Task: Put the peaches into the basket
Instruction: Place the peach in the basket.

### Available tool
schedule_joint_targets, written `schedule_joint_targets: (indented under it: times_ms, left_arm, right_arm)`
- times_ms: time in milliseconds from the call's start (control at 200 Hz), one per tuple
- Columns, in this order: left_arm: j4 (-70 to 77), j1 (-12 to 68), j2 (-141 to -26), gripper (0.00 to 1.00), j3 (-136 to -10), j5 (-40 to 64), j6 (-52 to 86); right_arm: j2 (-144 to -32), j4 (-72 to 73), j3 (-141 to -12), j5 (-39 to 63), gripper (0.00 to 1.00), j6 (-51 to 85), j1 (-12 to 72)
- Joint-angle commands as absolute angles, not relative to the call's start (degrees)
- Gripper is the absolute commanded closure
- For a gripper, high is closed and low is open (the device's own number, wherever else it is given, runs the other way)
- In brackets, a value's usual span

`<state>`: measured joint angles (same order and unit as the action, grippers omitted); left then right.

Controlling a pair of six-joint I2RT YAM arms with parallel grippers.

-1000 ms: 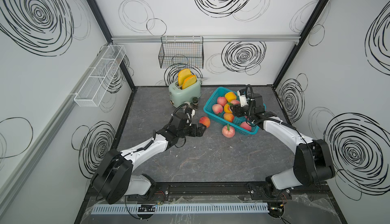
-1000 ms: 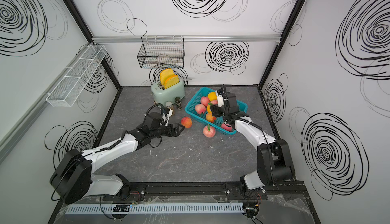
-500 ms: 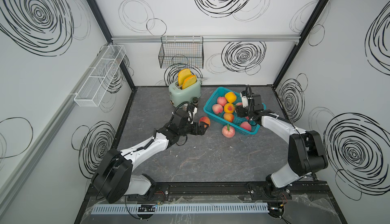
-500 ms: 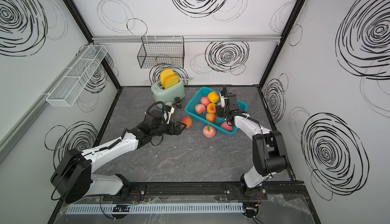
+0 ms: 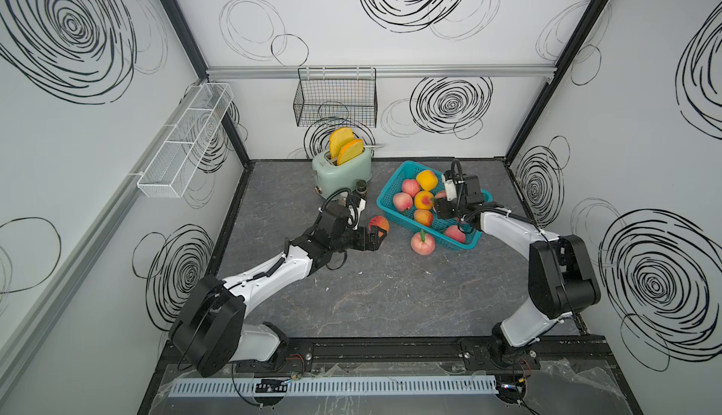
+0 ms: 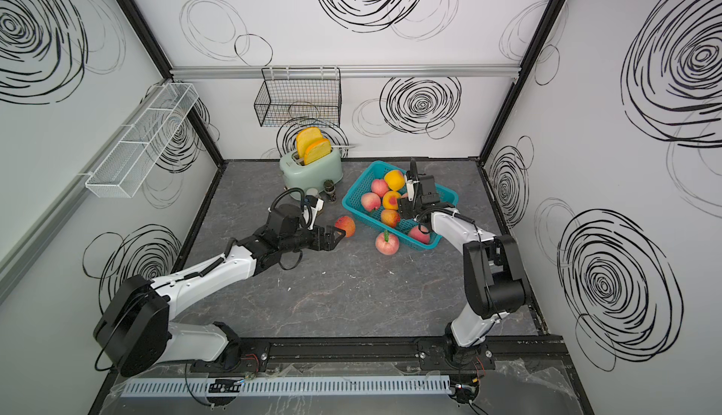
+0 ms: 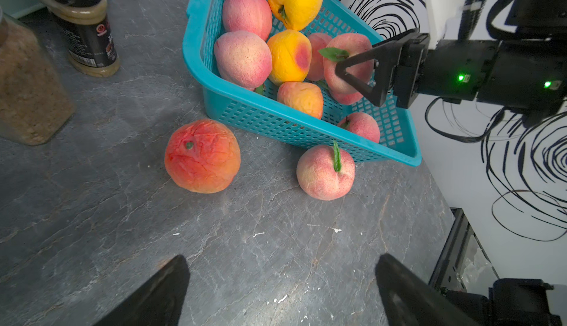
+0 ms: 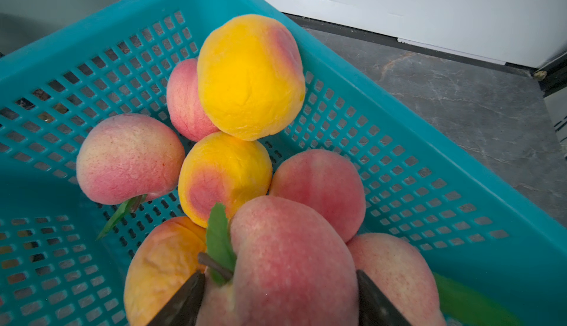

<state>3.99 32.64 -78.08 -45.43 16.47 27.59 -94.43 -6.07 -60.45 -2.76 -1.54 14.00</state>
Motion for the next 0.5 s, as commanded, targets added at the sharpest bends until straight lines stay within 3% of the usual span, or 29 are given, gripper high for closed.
schedule_joint_targets:
  times_ms: [0, 495]
  left_arm:
    - [5.9, 32.9, -77.9, 0.02, -46.8, 16.8, 26.8]
    - [5.5, 32.9, -76.8, 0.02, -46.3, 16.3, 26.8]
  right_arm:
    - [-95.5, -7.5, -62.4, -3.1, 0.27, -2.5, 13.6]
    - [-96.2, -8.0, -62.6, -3.1, 0.24, -2.6, 13.6]
